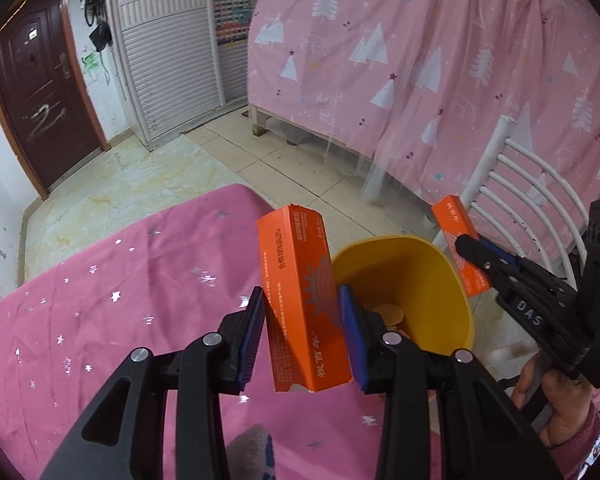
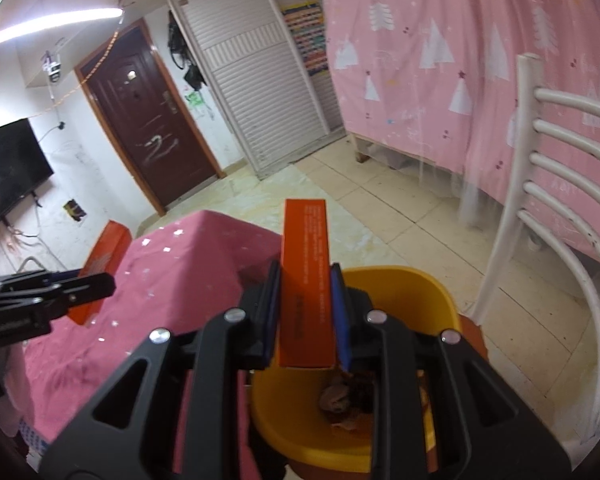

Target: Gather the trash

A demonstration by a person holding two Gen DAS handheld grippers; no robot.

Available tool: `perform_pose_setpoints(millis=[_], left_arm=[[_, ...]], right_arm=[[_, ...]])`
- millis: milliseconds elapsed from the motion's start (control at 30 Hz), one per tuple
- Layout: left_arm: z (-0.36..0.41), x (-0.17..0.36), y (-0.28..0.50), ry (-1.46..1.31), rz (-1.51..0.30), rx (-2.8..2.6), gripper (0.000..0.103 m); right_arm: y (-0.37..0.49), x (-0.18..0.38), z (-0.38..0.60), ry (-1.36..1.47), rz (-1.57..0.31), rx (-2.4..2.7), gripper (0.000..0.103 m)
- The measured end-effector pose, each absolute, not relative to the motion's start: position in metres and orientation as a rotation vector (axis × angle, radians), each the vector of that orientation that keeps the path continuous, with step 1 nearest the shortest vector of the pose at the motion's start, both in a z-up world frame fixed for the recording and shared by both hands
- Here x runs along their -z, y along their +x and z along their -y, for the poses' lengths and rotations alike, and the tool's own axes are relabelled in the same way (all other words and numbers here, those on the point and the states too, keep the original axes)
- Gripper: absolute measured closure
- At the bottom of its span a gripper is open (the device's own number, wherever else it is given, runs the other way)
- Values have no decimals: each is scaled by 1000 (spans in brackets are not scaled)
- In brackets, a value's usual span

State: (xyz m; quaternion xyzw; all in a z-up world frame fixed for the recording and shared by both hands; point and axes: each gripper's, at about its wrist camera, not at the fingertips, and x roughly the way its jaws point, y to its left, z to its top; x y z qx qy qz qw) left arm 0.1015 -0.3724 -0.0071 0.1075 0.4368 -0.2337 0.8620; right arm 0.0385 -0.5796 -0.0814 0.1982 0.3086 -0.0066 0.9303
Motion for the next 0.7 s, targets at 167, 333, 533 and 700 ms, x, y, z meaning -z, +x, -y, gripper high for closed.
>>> perform_pose_setpoints(millis=[167, 333, 533, 700], left_arm=[[396, 14, 95, 217, -933, 556, 73], [415, 23, 94, 184, -960, 621, 73], [434, 33, 98, 113, -970, 711, 68], [443, 32, 96, 46, -948, 768, 33]], right_arm=[[37, 97, 593, 419, -657, 59, 80], [38, 109, 604, 448, -668, 83, 53], [26, 102, 613, 476, -603, 110, 42], [15, 99, 616, 493, -576, 125, 40]])
